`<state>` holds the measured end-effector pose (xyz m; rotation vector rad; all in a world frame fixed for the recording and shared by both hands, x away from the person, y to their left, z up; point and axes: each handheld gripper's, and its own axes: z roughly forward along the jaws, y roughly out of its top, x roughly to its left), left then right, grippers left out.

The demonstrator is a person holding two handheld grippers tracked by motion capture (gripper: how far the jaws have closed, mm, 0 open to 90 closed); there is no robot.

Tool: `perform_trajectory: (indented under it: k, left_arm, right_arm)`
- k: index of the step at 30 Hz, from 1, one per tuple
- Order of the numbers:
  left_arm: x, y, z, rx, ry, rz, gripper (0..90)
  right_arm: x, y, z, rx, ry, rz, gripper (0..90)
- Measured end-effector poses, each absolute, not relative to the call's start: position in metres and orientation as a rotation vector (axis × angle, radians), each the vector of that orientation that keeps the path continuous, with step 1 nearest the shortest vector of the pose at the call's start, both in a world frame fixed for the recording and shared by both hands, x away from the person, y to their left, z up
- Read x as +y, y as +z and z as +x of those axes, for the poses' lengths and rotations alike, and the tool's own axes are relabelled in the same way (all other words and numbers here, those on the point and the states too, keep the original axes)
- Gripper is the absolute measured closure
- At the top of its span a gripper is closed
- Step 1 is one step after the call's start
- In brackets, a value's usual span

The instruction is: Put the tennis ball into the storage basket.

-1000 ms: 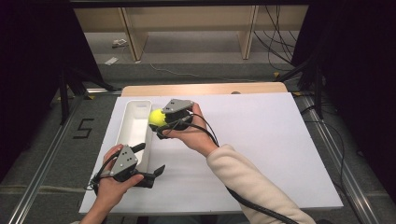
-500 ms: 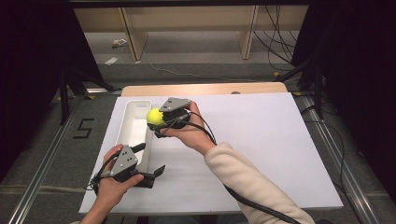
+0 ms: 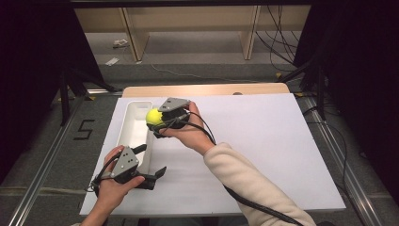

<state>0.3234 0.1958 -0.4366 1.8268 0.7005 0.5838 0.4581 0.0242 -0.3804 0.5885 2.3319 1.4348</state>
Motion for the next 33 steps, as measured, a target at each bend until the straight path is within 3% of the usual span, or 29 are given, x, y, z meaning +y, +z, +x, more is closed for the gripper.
perform_trajectory:
  k: [33]
  left_arm:
    - [0.196,-0.437,0.323,0.702,0.581,1.825,0.4]
  right_arm:
    - [0.041,-0.377,0.462,2.347,1.437,0.562,26.0]
